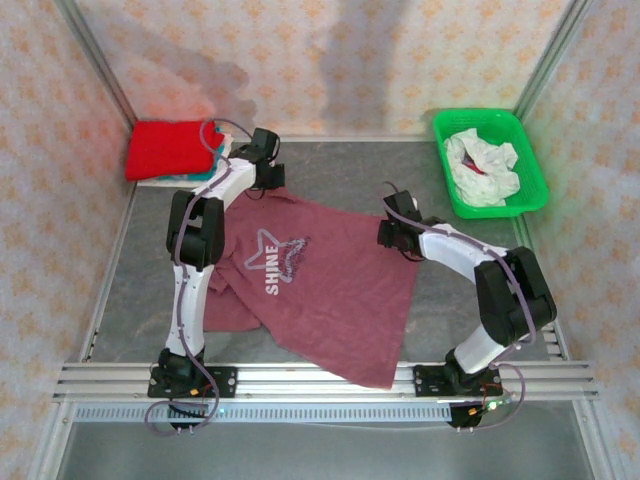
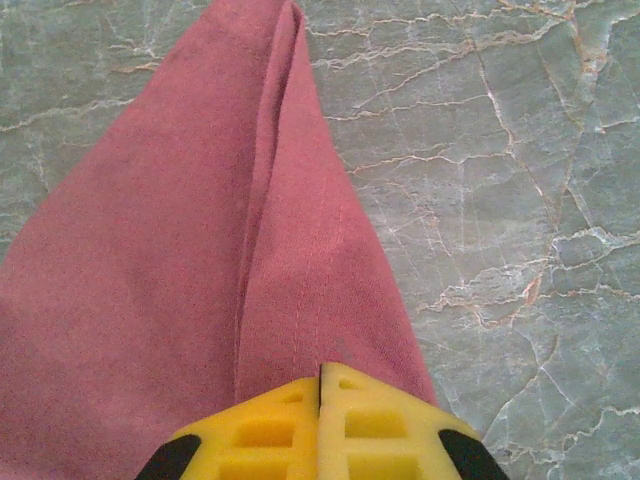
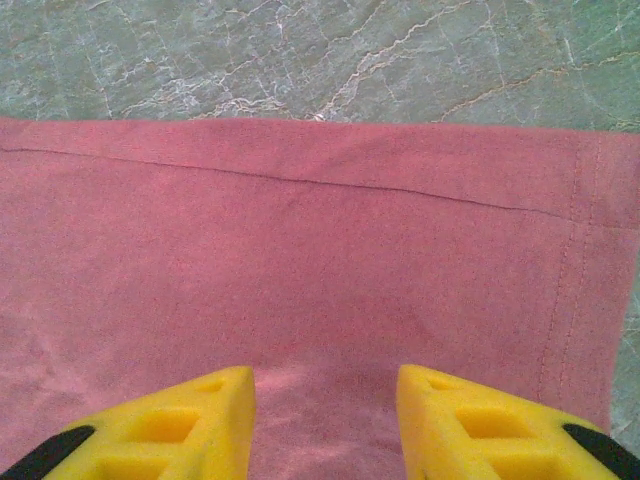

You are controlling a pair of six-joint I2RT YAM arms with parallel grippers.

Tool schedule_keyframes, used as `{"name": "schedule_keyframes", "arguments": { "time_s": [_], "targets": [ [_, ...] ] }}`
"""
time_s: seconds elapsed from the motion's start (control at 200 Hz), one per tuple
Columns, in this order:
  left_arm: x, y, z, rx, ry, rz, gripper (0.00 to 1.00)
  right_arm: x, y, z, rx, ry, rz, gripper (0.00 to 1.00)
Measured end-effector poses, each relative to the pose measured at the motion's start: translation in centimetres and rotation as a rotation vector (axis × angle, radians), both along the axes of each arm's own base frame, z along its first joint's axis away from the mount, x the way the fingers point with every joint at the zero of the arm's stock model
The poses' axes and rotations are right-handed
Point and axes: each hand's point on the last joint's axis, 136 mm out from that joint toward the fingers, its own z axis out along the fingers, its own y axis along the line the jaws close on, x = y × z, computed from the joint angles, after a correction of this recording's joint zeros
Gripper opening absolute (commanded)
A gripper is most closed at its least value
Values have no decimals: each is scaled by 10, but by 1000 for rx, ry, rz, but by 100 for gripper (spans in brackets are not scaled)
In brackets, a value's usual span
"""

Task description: Fold and stack the t-shirts

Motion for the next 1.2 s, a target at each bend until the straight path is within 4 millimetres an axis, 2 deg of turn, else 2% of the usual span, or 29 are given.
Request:
{"name": "schedule_keyframes", "arguments": {
  "time_s": [0.21, 0.365, 0.54, 0.616, 0.621, 0.646, 0.666, 0.721, 0.756, 0.816, 0.911, 0.986, 1.111, 1.201],
  "targets": [
    [-3, -6, 2, 3, -1, 12, 0, 0, -1, 0, -2, -1, 2, 41],
    [-3, -24, 16, 2, -12, 0, 0, 1, -1, 0, -2, -1, 0, 41],
    [24, -55, 57, -38, -116, -19, 0, 1, -2, 0, -4, -1, 0, 41],
    [37, -69, 66, -61, -150, -30, 0, 1, -2, 0, -4, 0, 1, 41],
    [37, -70, 66, -63, -151, -30, 0, 1, -2, 0, -5, 0, 1, 41],
    [40, -73, 67, -67, -157, -33, 16, 1, -2, 0, -5, 0, 2, 42],
    [41, -75, 67, -69, -160, -34, 23, 1, -2, 0, -6, 0, 3, 42],
    [40, -76, 61, -75, -145, -30, 24, 1, -2, 0, -7, 0, 4, 45],
    [36, -75, 55, -73, -134, -25, 27, 1, -2, 0, -8, 0, 6, 46],
    [22, -68, 42, -70, -101, -10, 45, 1, -2, 0, -11, -1, 11, 49],
    [-12, -46, 23, -71, -37, 37, 45, 0, -2, 2, -20, -6, 26, 56],
    [-29, -28, 21, -73, -12, 72, 50, 1, -2, 4, -24, -12, 39, 59],
    [-28, -7, 32, -89, -48, 118, 54, 1, -2, 5, -34, -14, 59, 60],
    [-22, -2, 36, -104, -72, 132, 54, 1, -1, 6, -38, -18, 69, 61]
  ]
}}
